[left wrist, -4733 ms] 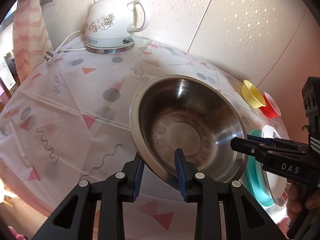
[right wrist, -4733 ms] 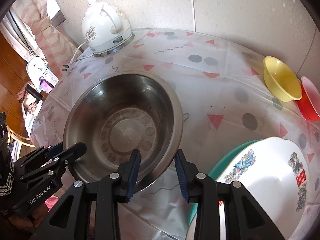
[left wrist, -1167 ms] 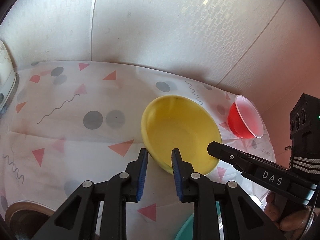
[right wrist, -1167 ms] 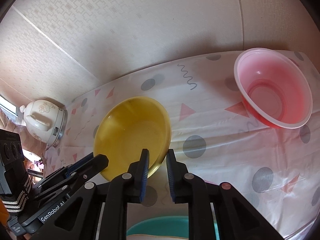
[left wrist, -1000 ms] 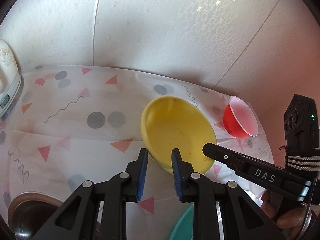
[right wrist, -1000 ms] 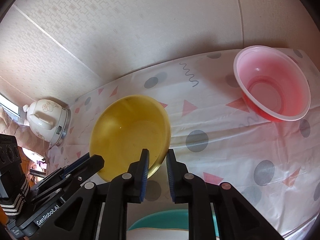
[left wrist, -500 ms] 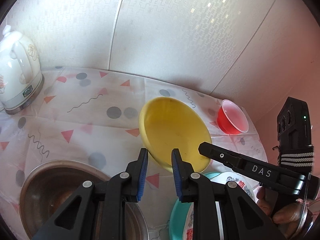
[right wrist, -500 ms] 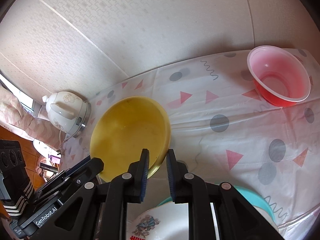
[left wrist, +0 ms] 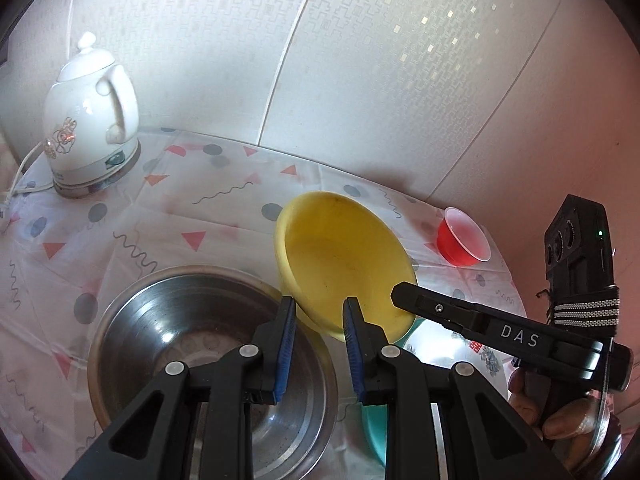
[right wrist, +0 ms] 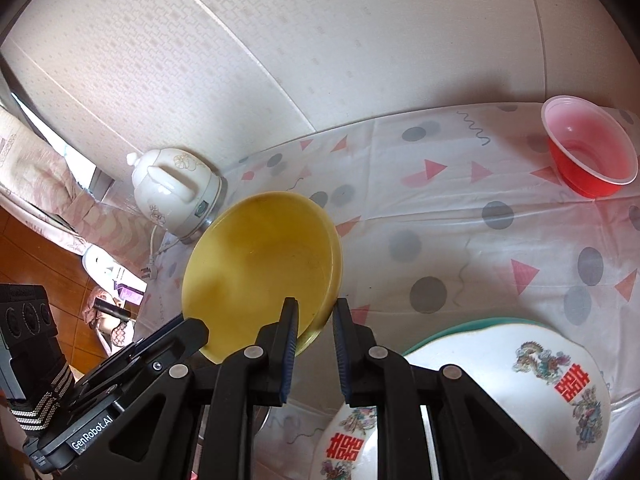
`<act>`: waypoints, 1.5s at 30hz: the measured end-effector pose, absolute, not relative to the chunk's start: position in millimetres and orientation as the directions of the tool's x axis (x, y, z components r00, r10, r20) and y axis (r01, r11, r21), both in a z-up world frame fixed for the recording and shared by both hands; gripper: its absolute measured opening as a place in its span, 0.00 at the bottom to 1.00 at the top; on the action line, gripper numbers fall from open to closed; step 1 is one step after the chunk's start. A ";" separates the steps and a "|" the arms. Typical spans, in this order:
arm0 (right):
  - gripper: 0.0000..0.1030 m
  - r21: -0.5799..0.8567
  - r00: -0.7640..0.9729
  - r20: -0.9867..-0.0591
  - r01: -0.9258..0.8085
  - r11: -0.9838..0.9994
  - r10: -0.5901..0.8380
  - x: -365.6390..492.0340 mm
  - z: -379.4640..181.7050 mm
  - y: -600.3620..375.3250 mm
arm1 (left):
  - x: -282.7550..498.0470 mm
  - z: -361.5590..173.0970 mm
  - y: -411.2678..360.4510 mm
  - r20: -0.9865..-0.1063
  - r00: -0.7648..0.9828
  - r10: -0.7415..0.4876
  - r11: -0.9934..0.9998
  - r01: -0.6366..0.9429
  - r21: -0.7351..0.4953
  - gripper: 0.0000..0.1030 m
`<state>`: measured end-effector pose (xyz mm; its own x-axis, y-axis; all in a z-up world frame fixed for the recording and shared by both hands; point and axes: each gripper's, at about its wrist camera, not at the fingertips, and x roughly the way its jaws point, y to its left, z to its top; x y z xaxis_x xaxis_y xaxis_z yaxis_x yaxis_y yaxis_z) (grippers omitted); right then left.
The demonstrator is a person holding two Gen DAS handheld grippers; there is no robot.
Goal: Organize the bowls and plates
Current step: 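Lift the yellow bowl with the left gripper and carry it over the steel bowl, then lower the yellow bowl into the steel bowl with the left gripper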
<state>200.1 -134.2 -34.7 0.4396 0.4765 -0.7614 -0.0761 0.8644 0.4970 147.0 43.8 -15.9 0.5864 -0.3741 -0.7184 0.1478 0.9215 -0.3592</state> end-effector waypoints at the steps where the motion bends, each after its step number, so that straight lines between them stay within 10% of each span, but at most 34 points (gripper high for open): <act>1: 0.17 0.494 0.437 -0.762 -0.085 0.865 0.478 198.4 -33.5 -130.1 | 142.9 -15.6 47.8 -0.716 0.591 -0.372 0.922 0.143 -0.361 0.23; 45: 0.19 0.395 0.247 -0.854 -0.268 0.879 0.459 161.0 -61.8 -26.9 | 78.9 -67.9 138.0 -0.780 0.554 -0.291 0.919 -0.064 -0.389 0.23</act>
<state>161.0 -26.9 -61.8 0.2472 0.4586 -0.8536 -0.2682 0.8789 0.3945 78.9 138.0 -68.0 0.5544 -0.2909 -0.7798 -0.0640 0.9192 -0.3885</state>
